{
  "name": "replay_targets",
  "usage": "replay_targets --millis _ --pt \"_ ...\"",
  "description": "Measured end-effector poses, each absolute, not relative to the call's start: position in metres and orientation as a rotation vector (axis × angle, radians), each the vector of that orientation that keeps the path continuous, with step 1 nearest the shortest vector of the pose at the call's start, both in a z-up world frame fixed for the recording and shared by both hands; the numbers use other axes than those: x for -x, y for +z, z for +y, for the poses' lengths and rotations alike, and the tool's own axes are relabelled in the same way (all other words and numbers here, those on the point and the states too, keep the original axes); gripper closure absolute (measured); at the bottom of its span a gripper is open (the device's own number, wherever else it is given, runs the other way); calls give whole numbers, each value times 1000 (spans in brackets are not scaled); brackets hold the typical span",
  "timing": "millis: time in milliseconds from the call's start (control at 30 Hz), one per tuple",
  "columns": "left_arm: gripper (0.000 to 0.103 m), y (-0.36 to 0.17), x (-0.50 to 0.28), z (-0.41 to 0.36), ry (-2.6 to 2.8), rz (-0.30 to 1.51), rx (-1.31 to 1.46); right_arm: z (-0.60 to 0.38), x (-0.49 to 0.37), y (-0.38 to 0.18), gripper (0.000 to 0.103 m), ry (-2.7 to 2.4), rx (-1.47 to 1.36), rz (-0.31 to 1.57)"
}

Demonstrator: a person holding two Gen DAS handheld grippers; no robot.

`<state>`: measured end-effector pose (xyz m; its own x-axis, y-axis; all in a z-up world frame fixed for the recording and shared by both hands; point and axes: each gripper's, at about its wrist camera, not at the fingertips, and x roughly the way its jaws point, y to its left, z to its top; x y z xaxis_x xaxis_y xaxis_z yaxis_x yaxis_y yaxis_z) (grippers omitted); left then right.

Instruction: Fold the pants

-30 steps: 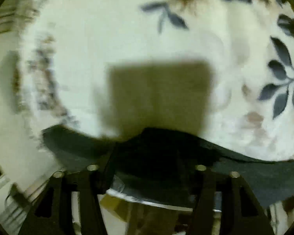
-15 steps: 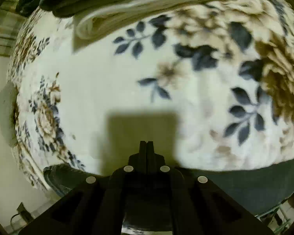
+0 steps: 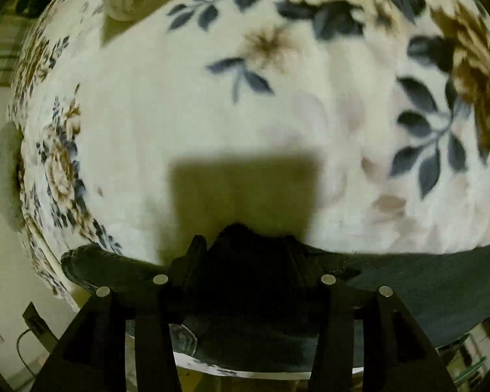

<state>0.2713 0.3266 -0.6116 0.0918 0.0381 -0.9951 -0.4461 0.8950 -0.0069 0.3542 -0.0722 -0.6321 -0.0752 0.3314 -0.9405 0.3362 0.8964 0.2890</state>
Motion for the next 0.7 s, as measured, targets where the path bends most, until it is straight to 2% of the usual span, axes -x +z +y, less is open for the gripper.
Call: replay_targets --millis 33,100,167,267,333,400,567,633,667,700 --pt "15 -612 -276 323 361 1441 359 -73 -355 -633 52 3 -525 1672" --pt "39 -617 -278 328 309 1435 418 -76 -356 -633 52 12 -538 1684" --pt "51 -615 -279 320 274 1418 426 -82 -355 -633 52 14 -585 1684" --pt "50 -615 -279 321 282 1412 418 -87 -354 -633 52 21 -623 1698" --pt "46 -619 -277 327 283 1418 472 -83 -354 -635 52 28 -611 1712" --pt "31 -629 -275 340 291 1428 538 -78 -355 -637 52 26 -593 1728" --pt "29 -640 -274 344 280 1405 539 -56 -363 -654 44 21 -517 1801" --pt "41 -638 -272 341 255 1378 535 -48 -366 -660 45 21 -450 1825" --pt "57 -636 -271 338 228 1354 533 -44 -367 -659 53 7 -398 1820" --pt "68 -630 -272 329 228 1342 485 -43 -367 -657 67 3 -377 1811"
